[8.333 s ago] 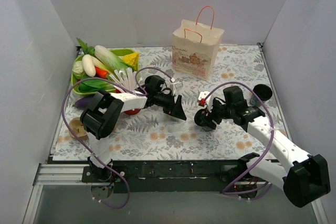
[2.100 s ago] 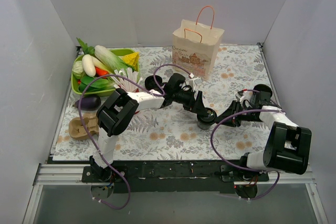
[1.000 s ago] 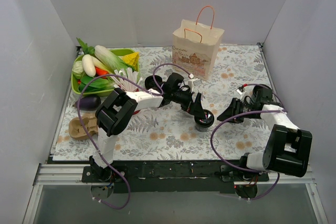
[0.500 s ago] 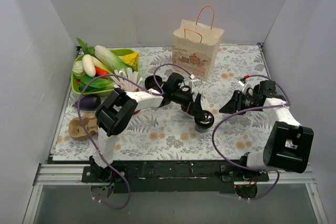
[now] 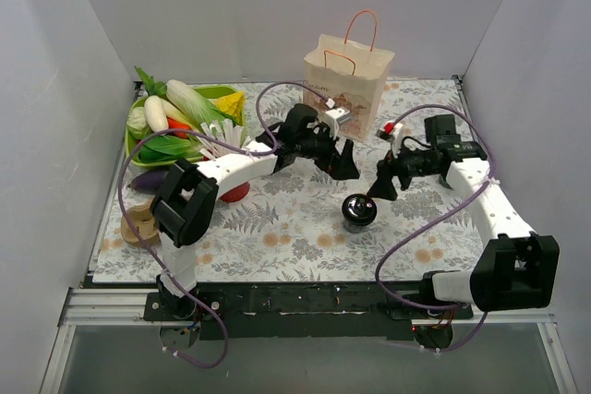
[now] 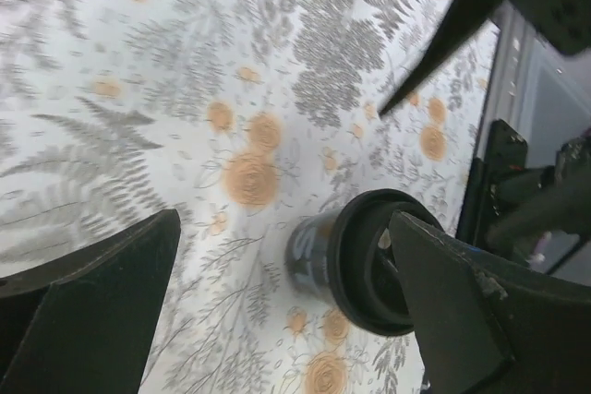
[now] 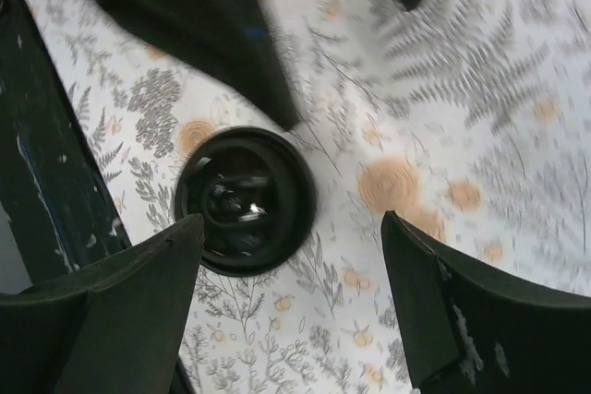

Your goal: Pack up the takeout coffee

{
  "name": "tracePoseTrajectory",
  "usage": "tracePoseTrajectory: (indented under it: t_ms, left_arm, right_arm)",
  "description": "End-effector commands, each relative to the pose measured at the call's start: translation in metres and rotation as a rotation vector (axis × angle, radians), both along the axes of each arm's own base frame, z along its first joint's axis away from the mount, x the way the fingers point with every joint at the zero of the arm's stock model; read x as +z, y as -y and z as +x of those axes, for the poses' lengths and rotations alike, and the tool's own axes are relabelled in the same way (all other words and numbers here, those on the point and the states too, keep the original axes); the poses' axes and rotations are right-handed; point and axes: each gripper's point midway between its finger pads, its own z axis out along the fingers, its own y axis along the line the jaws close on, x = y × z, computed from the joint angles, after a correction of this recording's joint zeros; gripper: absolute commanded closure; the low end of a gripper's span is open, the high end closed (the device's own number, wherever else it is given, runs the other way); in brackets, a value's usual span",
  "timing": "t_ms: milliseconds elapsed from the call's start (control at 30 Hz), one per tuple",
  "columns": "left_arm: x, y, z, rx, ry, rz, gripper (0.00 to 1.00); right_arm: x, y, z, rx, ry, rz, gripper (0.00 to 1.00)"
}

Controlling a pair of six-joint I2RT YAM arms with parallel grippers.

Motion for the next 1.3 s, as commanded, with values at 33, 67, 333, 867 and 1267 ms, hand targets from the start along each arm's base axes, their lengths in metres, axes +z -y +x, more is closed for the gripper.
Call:
tracePoseTrajectory:
  t_ms: [33,67,333,867,1267]
  left_arm:
    - [0.07,-0.055,0.046,0.253,0.226,0.062,0.02]
    - [0.071,-0.065,0.052,0.299,0.21,0.087,0.02]
    - [0.11,-0.192,0.092,0.834,0.218,0.184,0.02]
    - [0.148,-0.217,0.082,0.868,0.395,0.146,0.02]
    - [0.137,-0.201,0.084,0.817,0.352,0.139,0.02]
  right_arm:
    - [0.022,-0.042,-0.015,0.332,0.242,-0.139,0.14]
    - [0.022,-0.048,-0.014,0.365,0.242,-0.162,0.14]
    - [0.002,-0.097,-0.02,0.703,0.245,-0.391,0.17]
    - [-0.063,-0.103,-0.06,1.036,0.016,-0.747,0.26]
    - [-0.101,-0.052,-0.069,1.005,0.081,-0.961,0.37]
